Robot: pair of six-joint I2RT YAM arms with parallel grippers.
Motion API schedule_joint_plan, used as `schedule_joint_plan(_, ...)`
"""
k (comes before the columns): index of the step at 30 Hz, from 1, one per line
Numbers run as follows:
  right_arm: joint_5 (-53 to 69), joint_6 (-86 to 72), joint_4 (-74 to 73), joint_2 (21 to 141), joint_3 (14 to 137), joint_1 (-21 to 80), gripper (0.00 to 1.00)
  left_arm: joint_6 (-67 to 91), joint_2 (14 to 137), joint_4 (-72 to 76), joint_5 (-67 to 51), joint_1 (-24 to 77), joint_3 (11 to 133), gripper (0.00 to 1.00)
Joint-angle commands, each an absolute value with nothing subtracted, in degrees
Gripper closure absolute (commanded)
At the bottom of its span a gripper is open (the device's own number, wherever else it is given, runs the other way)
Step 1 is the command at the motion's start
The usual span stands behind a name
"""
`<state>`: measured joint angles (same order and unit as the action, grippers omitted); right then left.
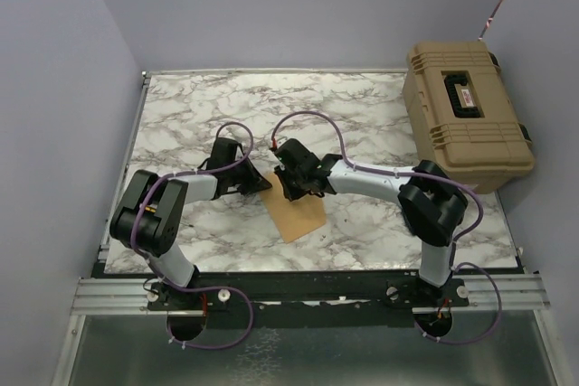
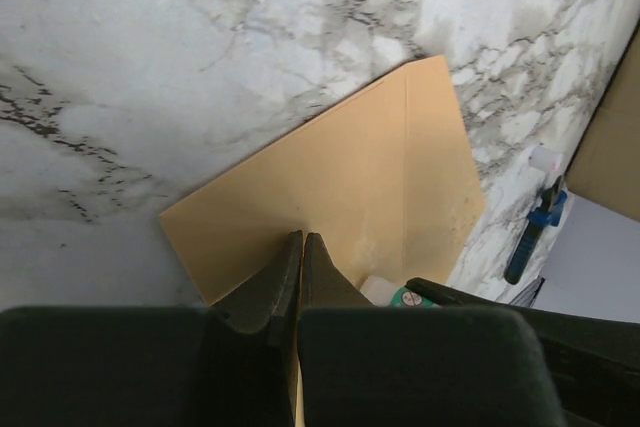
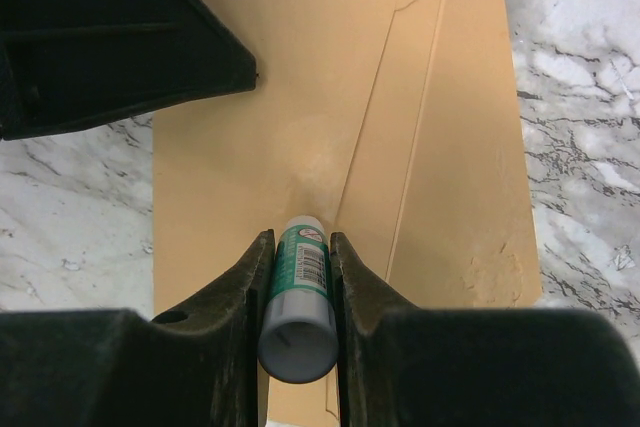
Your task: Place the letter into the envelope and seal it
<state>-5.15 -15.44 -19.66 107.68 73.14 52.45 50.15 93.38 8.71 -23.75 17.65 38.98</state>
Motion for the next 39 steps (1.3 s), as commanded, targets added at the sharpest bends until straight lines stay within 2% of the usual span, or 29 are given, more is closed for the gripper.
schedule_joint_plan(1, -7.31, -15.38, -22.57, 110.34, 75.38, 53.1, 0.99, 50.44, 96.73, 7.01, -22.82, 17.86, 39.96, 1.0)
schedule_joint_plan(11, -8.8, -15.91, -25.01, 108.28, 70.33, 55.04, 1.0, 54.65, 98.29, 5.11, -18.21, 17.9, 37.19, 1.0)
schedule_joint_plan(28, -0.55, -14.16, -22.64, 103.65, 62.2, 56.34, 0.99, 57.23, 97.38, 4.31, -12.92, 17.85, 35.16, 1.0)
schedule_joint_plan(39, -15.92, -16.56, -18.83, 109.43, 68.62, 56.34, 0.99, 56.71, 97.64, 4.63, -13.44, 17.89, 34.32, 1.0)
